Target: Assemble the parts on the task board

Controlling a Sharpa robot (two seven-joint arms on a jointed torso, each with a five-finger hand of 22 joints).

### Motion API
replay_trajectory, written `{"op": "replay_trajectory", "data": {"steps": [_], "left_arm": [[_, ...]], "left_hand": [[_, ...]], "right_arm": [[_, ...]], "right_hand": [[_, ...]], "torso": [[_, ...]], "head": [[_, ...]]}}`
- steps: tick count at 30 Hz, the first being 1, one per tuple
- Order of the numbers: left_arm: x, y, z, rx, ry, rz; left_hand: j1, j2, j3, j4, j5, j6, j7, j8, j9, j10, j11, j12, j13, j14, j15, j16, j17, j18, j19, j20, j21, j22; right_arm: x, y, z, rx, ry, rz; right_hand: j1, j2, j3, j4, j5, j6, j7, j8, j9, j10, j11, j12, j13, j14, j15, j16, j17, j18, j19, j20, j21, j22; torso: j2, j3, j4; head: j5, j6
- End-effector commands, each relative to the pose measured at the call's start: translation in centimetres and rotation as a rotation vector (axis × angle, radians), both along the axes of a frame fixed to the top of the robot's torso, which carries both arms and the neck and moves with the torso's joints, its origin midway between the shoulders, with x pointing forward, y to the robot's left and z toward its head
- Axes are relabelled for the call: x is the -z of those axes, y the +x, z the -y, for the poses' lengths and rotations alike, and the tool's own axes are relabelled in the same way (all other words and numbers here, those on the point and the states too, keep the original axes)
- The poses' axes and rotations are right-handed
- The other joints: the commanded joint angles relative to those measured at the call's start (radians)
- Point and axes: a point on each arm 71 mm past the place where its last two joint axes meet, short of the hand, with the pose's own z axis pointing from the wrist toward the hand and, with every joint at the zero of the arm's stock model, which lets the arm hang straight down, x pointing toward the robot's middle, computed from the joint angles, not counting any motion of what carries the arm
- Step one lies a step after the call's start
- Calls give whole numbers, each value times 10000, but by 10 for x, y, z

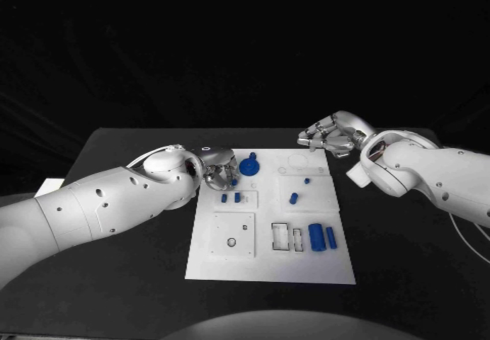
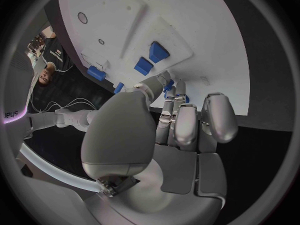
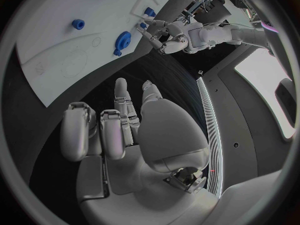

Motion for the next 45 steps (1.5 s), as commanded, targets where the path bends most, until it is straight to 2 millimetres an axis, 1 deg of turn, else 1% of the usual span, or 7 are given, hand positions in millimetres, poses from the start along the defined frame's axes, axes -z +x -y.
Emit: {"op": "replay_trajectory", "data": {"steps": [1, 26, 28, 32, 35, 41, 45], "left_arm": [[0, -1, 1, 85, -50, -55], [0, 1, -4, -54, -30, -20], [-1, 1, -4, -98, -83, 1], [-1, 1, -4, -103, -187, -38], [-1, 0, -4, -58, -276, -76], [-2, -1, -3, 12, -359, -111], [-3, -2, -3, 50, -399, -102]], "left_hand": [[59, 31, 40, 29, 55, 97, -20, 44, 11, -84, 14, -16, 13, 48, 2, -57, -18, -168, 276, 51, 2, 5], [77, 42, 46, 32, 48, 136, -7, 46, 15, -83, 18, 3, 36, 50, -1, -58, -23, -168, 274, 49, 5, 16], [54, -19, 27, 45, 51, -185, 48, -77, -48, -92, 30, 9, 52, 53, 13, -56, -20, -166, 271, 53, -10, 12], [-142, -261, -245, 181, 69, -1217, 110, -90, -82, -174, 38, -1, 86, 48, 24, -77, -70, -159, 263, 62, -50, -1], [-271, -366, -689, 322, 135, -1393, 118, -60, -53, -261, 49, -2, 114, 37, 28, -106, -133, -153, 256, 73, -93, -22], [-147, -271, -1001, 392, 150, -1233, 128, 14, -17, -297, 52, 18, 162, 40, 30, -112, -150, -150, 258, 80, -121, -28], [-22, -161, -1089, 434, 157, -904, 94, 131, 20, -299, 51, 34, 201, 43, 28, -113, -164, -151, 266, 80, -122, -14]], "right_arm": [[0, 0, -2, -132, 10, 7], [2, 0, -2, -143, 11, -22], [2, 0, -2, -143, 12, -23], [2, 0, -2, -142, 12, -27], [2, 0, -2, -138, 11, -31], [3, 0, -2, -137, 9, -38], [3, 0, -2, -137, 9, -41]], "right_hand": [[13, 89, -60, -22, -26, 38, 20, -62, -9, 63, 3, -64, -8, 732, -37, -36, 1179, 83, -54, 1, -52, -15], [13, 89, -60, -22, -26, 38, 20, -62, -9, 63, 3, -64, -8, 732, -37, -36, 1179, 83, -54, 1, -52, -15], [13, 89, -60, -22, -26, 38, 20, -62, -9, 63, 3, -64, -8, 732, -37, -36, 1179, 83, -54, 1, -52, -15], [13, 89, -60, -22, -26, 38, 20, -62, -9, 63, 3, -64, -8, 732, -37, -36, 1179, 83, -54, 1, -52, -15], [13, 89, -60, -22, -26, 38, 20, -62, -9, 63, 3, -64, -8, 732, -37, -36, 1179, 83, -54, 1, -52, -15], [13, 89, -60, -22, -26, 38, 20, -62, -9, 63, 3, -64, -8, 732, -37, -36, 1179, 83, -54, 1, -52, -15], [13, 89, -60, -22, -26, 38, 20, -62, -9, 63, 3, -64, -8, 732, -37, -36, 1179, 83, -54, 1, -52, -15]], "torso": [[1, -1, -2], [0, 1, -7], [2, 5, -6], [4, 7, -10], [0, 4, -16], [3, 10, -8], [-2, 7, -6]], "head": [[9, -10], [41, -26], [40, -21], [34, -17], [31, -12], [26, -15], [20, -12]]}}
